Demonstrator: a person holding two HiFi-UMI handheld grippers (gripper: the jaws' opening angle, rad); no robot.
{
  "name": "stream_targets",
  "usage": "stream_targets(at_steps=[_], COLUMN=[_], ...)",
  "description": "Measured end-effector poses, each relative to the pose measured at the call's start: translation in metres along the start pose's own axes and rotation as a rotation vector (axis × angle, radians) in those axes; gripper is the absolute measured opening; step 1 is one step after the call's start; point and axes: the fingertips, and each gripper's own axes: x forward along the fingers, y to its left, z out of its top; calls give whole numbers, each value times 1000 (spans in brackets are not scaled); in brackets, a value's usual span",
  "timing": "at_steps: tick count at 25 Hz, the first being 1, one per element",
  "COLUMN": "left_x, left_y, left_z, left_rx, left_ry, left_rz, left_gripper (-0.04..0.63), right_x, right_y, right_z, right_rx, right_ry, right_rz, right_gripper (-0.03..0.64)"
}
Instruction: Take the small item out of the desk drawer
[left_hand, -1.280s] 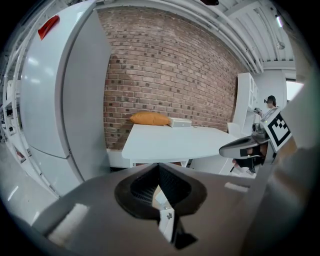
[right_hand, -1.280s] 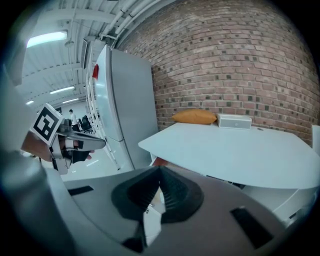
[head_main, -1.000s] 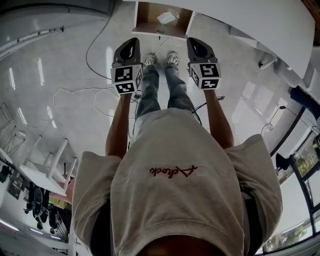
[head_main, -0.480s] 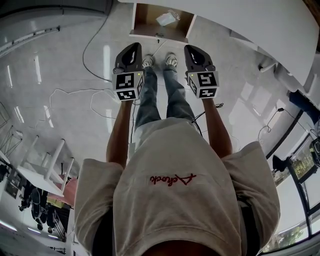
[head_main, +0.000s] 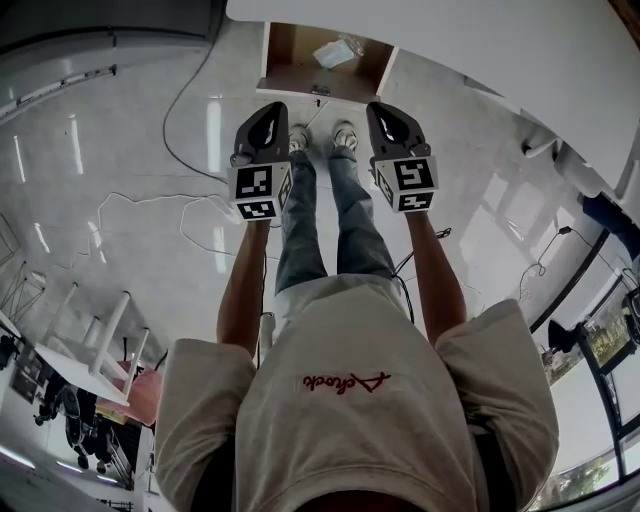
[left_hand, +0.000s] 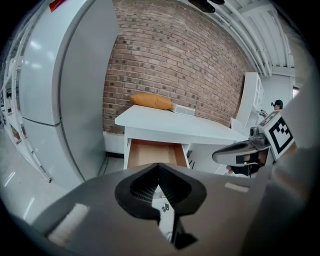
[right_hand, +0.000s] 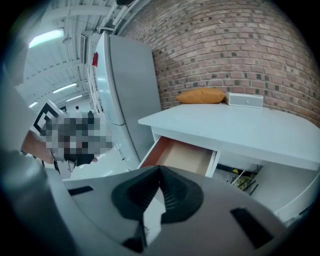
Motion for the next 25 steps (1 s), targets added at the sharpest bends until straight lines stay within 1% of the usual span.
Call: stream_targets(at_steps=[10, 19, 25], left_x=[23, 43, 52], left_y=[7, 13, 20], left_z=[-31, -59, -68], left_rx=[-19, -39, -57], left_ry=[26, 59, 71], left_rz=[-11, -20, -15], left_gripper=[9, 9, 9], right_x=[32, 60, 86], right_y=[-4, -5, -6], right_z=[-28, -57, -62], right_rx=[18, 40, 15], right_ry=[19, 62, 88], right_rz=[6, 19, 36], right_gripper=[12, 12, 12])
